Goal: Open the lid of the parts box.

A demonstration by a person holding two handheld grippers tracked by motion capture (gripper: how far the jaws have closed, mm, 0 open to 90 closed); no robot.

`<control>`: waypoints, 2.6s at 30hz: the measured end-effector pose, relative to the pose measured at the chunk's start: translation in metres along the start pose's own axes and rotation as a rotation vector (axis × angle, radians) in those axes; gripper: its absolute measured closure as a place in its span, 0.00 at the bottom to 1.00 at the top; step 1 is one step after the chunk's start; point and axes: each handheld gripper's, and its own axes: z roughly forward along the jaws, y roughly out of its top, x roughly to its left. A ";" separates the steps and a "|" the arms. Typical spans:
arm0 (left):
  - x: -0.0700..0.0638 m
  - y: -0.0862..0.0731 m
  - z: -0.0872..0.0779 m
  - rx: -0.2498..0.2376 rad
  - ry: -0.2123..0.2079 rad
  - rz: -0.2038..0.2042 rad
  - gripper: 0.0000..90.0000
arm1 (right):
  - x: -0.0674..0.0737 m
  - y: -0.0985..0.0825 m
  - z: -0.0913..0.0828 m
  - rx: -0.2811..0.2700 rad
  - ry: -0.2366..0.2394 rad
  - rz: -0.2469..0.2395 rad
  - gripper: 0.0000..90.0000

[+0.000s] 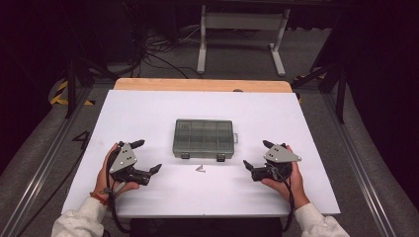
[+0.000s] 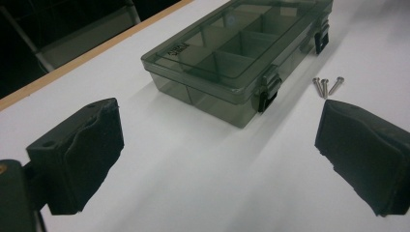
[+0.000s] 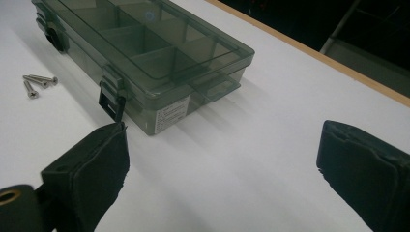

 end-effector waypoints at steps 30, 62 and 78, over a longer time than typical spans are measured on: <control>0.005 0.005 0.025 0.029 -0.042 0.015 0.04 | 0.010 0.023 0.056 0.180 0.234 -0.038 0.61; 0.004 0.004 0.024 0.034 -0.055 0.015 0.05 | 0.004 0.022 0.052 0.184 0.286 0.009 0.73; 0.004 0.003 0.025 0.036 -0.064 0.012 0.05 | 0.003 0.021 0.052 0.190 0.299 0.023 0.75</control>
